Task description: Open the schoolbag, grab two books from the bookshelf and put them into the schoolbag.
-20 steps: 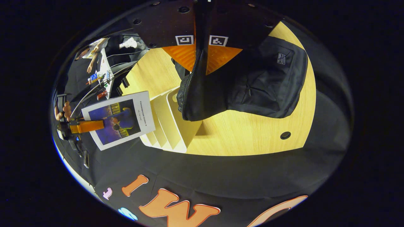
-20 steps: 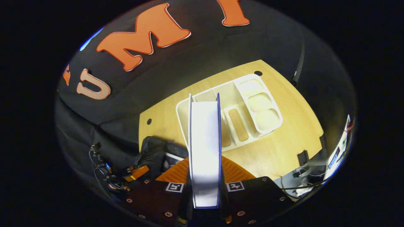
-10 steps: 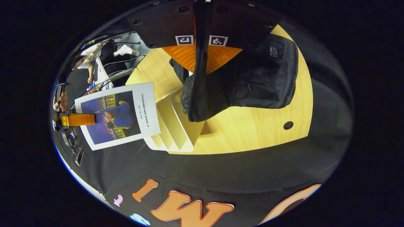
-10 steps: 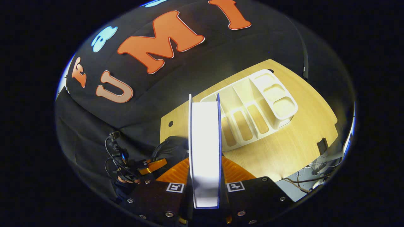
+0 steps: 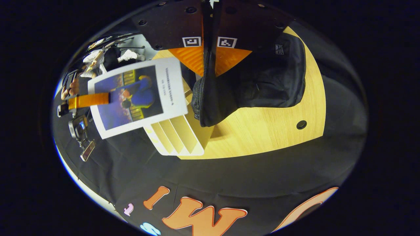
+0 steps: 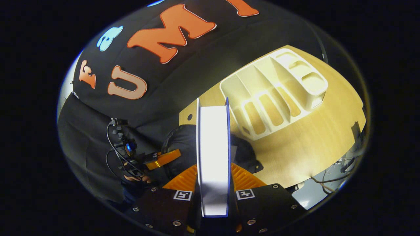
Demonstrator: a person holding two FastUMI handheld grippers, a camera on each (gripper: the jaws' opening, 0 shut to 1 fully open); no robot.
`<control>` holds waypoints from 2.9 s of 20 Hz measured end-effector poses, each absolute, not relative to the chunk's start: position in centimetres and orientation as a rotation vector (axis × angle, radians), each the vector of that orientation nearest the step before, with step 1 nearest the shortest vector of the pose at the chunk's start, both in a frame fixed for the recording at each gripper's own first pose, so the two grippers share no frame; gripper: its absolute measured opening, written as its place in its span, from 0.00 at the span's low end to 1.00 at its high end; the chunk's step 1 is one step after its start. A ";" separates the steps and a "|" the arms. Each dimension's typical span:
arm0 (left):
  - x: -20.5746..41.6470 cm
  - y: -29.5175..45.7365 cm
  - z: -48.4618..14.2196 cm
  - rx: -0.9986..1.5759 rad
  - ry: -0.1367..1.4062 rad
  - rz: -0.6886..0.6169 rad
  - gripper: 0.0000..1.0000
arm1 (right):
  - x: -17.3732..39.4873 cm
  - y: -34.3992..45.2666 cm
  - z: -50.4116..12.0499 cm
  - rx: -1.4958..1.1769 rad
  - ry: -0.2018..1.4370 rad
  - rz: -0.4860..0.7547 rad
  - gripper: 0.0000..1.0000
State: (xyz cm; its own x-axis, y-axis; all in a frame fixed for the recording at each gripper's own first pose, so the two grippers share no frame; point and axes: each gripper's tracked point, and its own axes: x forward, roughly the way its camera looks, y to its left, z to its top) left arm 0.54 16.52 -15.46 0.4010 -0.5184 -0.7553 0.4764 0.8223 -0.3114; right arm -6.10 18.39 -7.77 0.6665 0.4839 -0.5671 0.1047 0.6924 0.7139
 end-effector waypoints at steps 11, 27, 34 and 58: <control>0.9 16.7 -15.2 -0.043 0.941 -0.624 0.04 | -3.0 24.6 -13.8 0.982 0.764 0.346 0.34; 0.1 15.7 -15.0 -0.019 0.905 -0.678 0.04 | 2.5 32.0 -20.5 1.148 0.708 0.438 0.34; -0.3 15.2 -15.7 0.004 0.920 -0.688 0.04 | 3.4 33.9 -22.3 1.163 0.747 0.454 0.35; -4.0 2.5 -15.3 -0.095 0.813 -0.355 0.81 | -0.2 13.1 -15.4 0.442 0.673 0.472 0.98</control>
